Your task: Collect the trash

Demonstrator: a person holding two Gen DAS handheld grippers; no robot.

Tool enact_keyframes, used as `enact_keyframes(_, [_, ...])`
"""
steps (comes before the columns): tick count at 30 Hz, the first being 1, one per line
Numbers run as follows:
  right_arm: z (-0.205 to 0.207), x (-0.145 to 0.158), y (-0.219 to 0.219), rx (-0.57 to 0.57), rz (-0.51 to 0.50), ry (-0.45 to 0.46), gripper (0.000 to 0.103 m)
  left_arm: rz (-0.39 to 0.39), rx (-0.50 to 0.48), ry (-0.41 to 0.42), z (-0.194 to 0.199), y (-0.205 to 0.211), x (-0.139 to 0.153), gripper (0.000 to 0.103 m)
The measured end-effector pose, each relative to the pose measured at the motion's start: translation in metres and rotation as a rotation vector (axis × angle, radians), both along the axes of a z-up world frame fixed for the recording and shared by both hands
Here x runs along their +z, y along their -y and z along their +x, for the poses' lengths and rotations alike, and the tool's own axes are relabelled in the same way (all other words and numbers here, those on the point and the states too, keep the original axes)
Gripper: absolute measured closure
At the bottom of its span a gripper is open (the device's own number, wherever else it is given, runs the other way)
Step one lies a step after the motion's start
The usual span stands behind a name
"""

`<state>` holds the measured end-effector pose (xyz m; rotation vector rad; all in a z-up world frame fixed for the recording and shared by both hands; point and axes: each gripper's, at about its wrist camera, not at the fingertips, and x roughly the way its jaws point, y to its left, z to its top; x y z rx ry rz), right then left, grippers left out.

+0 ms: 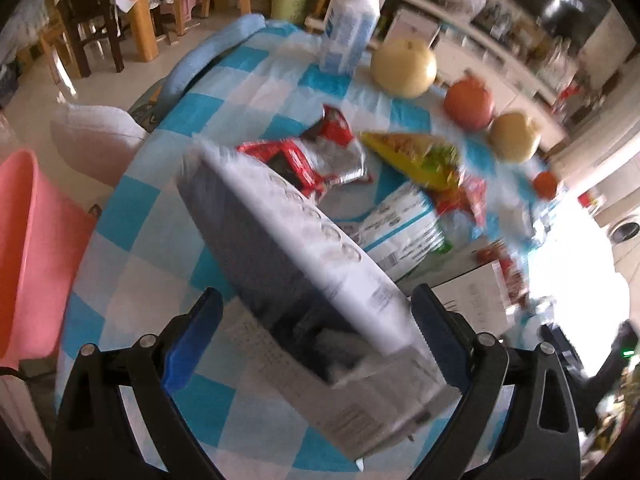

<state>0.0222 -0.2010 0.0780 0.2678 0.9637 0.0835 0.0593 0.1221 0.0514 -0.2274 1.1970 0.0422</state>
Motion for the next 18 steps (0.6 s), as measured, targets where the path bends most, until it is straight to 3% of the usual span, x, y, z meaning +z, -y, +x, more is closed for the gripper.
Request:
enact_keyframes(2, [0.002,0.001,-0.002,-0.004,-0.003,0.004,0.005,0.037,-0.019,-0.021,0.003,0.009,-0.009,0.008])
enact_keyframes(6, [0.008,-0.002,-0.011,-0.010,-0.039,-0.009,0.005,0.057,-0.017,0.012,-0.002,0.013,-0.016,0.008])
enact_keyframes(8, [0.009,-0.003,-0.014,-0.009,-0.050,-0.006,0.006,0.044,-0.013,0.027,-0.004,0.011,-0.016,0.019])
enact_keyframes(10, [0.010,-0.004,-0.016,-0.007,-0.069,-0.002,0.009,0.021,0.002,0.035,-0.006,0.007,-0.014,0.039])
enact_keyframes(17, [0.009,-0.004,-0.019,0.007,-0.087,0.019,0.024,-0.006,-0.013,0.121,-0.020,0.001,-0.007,0.061])
enact_keyframes(18, [0.009,-0.004,-0.019,0.009,-0.090,0.020,0.033,-0.016,-0.020,0.134,-0.023,0.000,-0.006,0.063])
